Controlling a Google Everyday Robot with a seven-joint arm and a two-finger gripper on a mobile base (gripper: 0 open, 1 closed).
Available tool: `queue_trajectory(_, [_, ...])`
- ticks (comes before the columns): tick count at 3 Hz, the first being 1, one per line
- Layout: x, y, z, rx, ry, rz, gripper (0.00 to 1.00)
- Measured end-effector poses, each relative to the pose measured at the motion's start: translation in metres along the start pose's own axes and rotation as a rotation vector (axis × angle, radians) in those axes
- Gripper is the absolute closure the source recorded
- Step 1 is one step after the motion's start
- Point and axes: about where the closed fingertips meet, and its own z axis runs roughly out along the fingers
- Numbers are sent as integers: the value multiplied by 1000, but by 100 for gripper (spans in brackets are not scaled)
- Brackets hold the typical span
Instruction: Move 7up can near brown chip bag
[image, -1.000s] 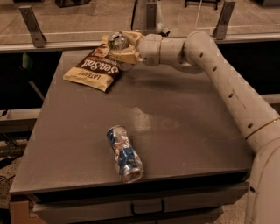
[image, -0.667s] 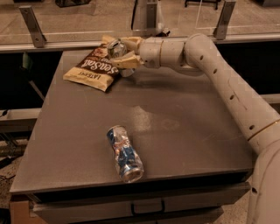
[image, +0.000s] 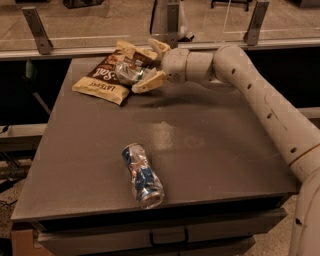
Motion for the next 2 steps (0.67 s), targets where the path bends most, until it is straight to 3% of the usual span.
queue_trajectory(2, [13,3,-28,48,34,22,0])
